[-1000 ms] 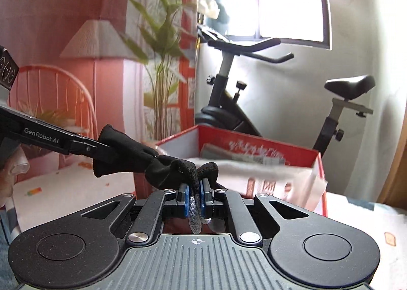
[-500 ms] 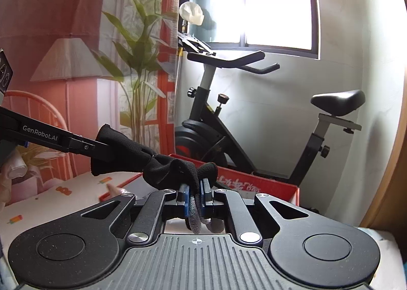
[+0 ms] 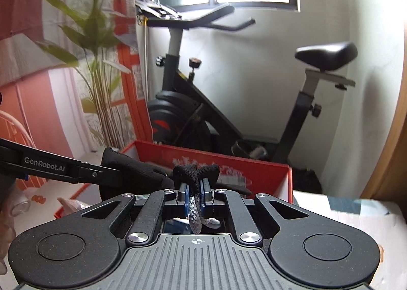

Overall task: Organize soft objects
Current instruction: 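Carry the black glove with both tools over the red box, then lower the glove into the box and open both tools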

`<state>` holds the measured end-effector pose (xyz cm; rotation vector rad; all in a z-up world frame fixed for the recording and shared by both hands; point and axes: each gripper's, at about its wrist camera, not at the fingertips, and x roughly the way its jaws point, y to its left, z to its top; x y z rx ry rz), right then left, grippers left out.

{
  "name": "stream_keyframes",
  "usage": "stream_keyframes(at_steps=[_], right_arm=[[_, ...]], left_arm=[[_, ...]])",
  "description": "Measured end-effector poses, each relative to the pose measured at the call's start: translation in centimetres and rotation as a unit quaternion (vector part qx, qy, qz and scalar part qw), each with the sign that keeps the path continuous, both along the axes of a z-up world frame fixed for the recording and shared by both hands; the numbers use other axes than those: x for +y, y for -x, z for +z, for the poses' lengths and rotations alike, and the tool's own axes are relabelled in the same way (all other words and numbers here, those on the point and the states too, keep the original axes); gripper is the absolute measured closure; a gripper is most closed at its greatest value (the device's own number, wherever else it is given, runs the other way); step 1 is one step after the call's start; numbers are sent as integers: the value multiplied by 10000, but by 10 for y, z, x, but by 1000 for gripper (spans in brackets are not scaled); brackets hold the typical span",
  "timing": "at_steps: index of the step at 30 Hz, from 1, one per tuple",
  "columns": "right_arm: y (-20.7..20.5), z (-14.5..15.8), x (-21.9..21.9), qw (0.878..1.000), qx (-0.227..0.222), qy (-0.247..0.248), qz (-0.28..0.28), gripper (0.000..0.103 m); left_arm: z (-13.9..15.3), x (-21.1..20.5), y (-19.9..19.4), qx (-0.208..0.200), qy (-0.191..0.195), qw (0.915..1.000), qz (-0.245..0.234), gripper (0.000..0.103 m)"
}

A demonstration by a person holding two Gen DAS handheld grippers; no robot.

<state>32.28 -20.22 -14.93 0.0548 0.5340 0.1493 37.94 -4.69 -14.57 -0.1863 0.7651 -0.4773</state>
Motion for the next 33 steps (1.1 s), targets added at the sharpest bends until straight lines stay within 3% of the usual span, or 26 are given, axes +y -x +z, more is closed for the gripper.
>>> stream_keyframes(at_steps=[12, 22, 26, 29, 33], right_arm=[[-28, -39, -6, 9929, 902, -779, -45, 95], [-34, -43, 0, 9925, 997, -702, 15, 86], [-31, -41, -3, 9935, 914, -674, -34, 81], [-26, -39, -5, 9941, 827, -703, -64, 77], [-17, -32, -8, 9964, 620, -544, -200, 61]], left_arm=[[-31, 17, -21, 557, -362, 9977, 109, 87], [-32, 23, -28, 464, -807, 9954, 238, 82], [-31, 27, -29, 405, -872, 9948, 345, 63], [-29, 31, -27, 302, -901, 9946, 420, 54], [-22, 34, -20, 139, -916, 9947, 453, 43]])
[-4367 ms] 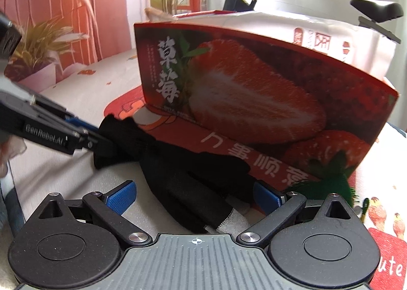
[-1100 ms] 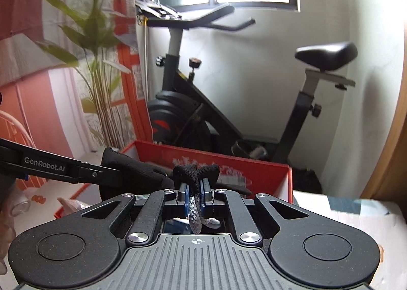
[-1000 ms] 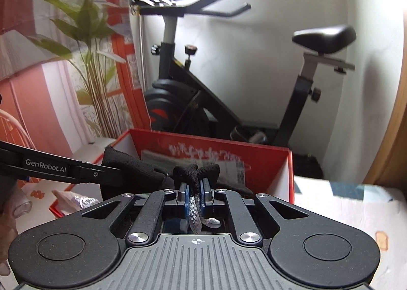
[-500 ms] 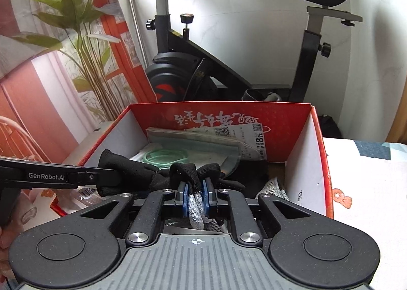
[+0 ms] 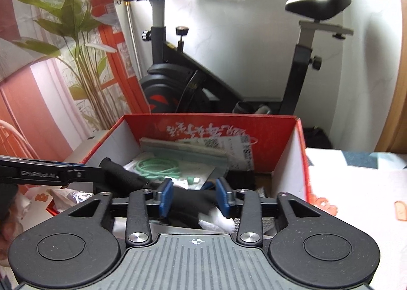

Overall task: Organize soft objects
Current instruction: 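Lower the glove into the box and open both tools, then withdraw both tools and lower them to the green knitted strawberry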

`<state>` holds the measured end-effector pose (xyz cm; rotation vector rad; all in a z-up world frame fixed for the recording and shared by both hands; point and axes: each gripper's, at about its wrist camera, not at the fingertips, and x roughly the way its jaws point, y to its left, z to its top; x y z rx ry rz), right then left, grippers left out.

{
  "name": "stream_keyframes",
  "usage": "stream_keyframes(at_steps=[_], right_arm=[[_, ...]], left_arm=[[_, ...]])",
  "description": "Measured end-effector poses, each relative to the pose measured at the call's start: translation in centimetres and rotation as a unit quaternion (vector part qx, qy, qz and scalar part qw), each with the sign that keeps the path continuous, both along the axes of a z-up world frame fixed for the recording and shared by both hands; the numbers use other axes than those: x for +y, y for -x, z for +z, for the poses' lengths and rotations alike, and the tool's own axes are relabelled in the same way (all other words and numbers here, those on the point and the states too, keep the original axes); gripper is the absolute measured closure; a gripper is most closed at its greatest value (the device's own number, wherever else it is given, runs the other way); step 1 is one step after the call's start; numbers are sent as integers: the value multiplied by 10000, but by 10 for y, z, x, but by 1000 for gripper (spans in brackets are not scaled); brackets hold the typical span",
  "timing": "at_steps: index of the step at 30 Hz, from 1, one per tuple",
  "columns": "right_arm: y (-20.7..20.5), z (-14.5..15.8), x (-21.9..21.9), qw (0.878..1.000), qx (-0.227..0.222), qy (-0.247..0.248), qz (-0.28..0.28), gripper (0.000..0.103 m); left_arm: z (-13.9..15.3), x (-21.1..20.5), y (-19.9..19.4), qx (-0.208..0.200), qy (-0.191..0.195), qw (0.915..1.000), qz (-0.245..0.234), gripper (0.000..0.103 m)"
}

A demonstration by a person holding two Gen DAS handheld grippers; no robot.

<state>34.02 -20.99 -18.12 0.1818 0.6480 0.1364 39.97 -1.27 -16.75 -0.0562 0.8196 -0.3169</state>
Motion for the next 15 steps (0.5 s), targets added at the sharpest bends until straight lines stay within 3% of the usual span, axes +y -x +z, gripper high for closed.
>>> stream_keyframes(at_steps=[3, 7, 9, 11, 15], right_arm=[[9, 7, -3, 9997, -225, 10, -86, 46], [23, 14, -7, 9989, -443, 29, -180, 30], [30, 16, -7, 9985, -500, 91, -214, 19], [38, 19, -6, 9982, -547, 127, -213, 17], [55, 21, -7, 9974, -649, 98, -284, 1]], left_arm=[[7, 1, 7, -156, 10, 9999, 23, 38], [16, 0, 20, -365, -1, 9993, -8, 5], [21, -1, 30, -530, -32, 9986, -4, 3], [25, -3, 39, -596, -87, 9982, -22, 0], [29, -2, 57, -698, -73, 9975, 3, 0]])
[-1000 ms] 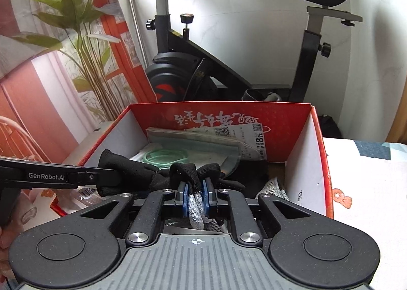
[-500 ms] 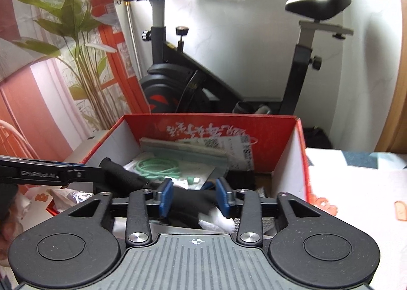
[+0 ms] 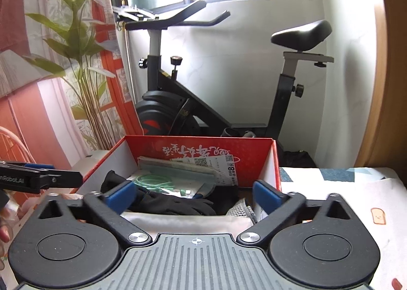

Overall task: Organize soft objects
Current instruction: 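Withdraw both tools and lower them to the green knitted strawberry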

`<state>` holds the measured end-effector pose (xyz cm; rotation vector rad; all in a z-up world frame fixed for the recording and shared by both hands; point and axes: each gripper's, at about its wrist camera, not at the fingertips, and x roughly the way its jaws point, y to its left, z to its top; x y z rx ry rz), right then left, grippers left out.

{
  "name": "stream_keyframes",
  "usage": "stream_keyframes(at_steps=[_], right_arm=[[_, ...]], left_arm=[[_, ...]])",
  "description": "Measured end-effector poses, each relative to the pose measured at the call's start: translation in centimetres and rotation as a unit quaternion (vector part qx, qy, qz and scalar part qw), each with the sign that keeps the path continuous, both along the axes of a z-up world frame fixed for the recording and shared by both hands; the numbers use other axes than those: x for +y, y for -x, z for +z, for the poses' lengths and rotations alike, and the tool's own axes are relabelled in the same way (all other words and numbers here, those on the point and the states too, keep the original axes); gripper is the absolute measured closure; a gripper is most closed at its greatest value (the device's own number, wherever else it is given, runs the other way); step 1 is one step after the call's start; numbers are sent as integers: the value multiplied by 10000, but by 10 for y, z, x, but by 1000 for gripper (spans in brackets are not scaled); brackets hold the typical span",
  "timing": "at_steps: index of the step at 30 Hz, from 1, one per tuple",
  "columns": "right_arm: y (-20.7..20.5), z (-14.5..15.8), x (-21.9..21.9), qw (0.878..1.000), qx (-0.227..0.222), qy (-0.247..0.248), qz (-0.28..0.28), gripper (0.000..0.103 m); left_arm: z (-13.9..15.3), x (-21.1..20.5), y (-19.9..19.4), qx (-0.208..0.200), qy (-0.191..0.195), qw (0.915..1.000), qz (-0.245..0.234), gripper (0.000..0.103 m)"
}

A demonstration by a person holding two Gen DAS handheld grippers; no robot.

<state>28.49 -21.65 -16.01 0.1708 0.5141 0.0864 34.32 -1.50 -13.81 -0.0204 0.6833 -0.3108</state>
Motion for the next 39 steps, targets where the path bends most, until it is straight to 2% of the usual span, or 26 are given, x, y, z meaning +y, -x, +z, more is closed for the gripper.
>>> stream_keyframes(at_steps=[4, 11, 13, 21, 27, 33, 39], right_arm=[[19, 2, -3, 9998, -179, -90, -62, 0], [45, -2, -9, 9992, -288, -137, -229, 0], [54, -5, -11, 9992, -308, -106, -232, 0], [87, -23, -14, 9990, -340, 233, -153, 0], [102, -48, -23, 9995, -134, 210, -210, 0], [114, -86, -25, 9990, 203, 340, -188, 0], [121, -118, -20, 9975, 484, 503, -80, 1]], left_arm=[[3, -1, 19, -182, -150, 9997, 71, 0], [1, -3, 45, -221, -192, 9994, 190, 0], [-2, -5, 53, -237, -278, 9991, 215, 0], [-23, -11, 83, -130, -197, 9996, 157, 0], [-50, -17, 91, 236, -239, 9994, 54, 0], [-71, -20, 88, 559, -241, 9981, 10, 0], [-88, -35, 86, 835, -143, 9959, -316, 0]])
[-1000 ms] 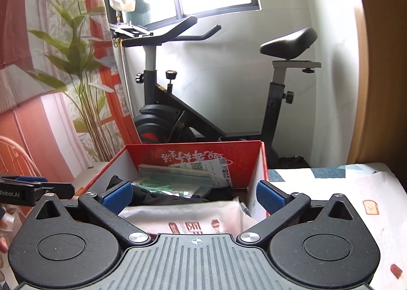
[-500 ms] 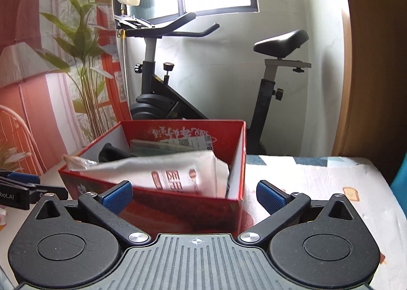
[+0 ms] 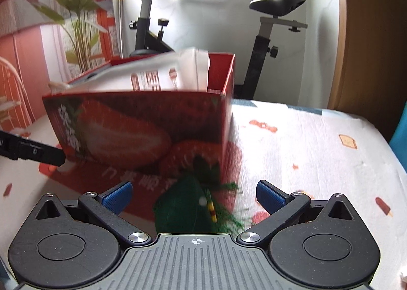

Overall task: Organize soft objects
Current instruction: 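Withdraw both tools and lower them to the green knitted strawberry, then close both tools on the green knitted strawberry and lift it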

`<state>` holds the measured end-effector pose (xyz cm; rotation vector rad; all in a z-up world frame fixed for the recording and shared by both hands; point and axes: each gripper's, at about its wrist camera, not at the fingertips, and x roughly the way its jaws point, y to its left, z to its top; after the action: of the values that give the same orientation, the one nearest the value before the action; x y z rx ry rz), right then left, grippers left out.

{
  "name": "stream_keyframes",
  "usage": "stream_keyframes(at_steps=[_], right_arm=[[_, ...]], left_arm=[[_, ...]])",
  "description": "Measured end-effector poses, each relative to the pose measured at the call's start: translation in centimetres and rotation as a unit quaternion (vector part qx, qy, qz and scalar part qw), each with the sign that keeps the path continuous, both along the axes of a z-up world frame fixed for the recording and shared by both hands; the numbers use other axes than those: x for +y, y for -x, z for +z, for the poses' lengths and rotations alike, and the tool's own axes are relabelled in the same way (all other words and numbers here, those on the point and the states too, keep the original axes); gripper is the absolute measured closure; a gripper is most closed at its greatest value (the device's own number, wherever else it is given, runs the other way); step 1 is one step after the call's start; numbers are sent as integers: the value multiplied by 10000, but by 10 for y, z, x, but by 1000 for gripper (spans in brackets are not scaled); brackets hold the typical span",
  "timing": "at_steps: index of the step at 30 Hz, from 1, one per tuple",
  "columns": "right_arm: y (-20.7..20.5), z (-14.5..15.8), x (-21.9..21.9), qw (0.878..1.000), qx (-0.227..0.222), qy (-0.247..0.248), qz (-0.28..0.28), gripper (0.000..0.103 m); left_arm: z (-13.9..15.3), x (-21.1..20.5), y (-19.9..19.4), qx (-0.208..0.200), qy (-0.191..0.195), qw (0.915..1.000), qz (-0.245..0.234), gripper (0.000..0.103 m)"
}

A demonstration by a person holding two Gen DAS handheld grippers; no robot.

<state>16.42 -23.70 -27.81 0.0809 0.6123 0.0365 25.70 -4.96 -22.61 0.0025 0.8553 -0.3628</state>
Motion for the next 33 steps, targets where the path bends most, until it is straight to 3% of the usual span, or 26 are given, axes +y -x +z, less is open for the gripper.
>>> stream_keyframes(at_steps=[5, 9, 18, 25, 28, 33], right_arm=[[-5, -15, -1, 9994, 186, -7, 285, 8], [-12, -24, 0, 9983, 336, -102, 471, 20], [-15, -28, 13, 9945, 470, -158, 924, 47], [-17, -27, 43, 9887, 441, 92, 1432, 50], [-17, -27, 55, 9856, 416, 249, 1620, 51], [-19, -25, 61, 9846, 430, 216, 1679, 52]], left_arm=[[-12, -15, -4, 163, 73, 9997, -195, 1], [-21, -23, -8, 307, 163, 9989, -322, 4], [-38, -43, -18, 688, 547, 9939, -661, 22], [-49, -45, -17, 829, 769, 9905, -784, 33], [-53, -41, -19, 859, 969, 9884, -791, 51], [-57, -39, -21, 935, 1178, 9854, -803, 53]])
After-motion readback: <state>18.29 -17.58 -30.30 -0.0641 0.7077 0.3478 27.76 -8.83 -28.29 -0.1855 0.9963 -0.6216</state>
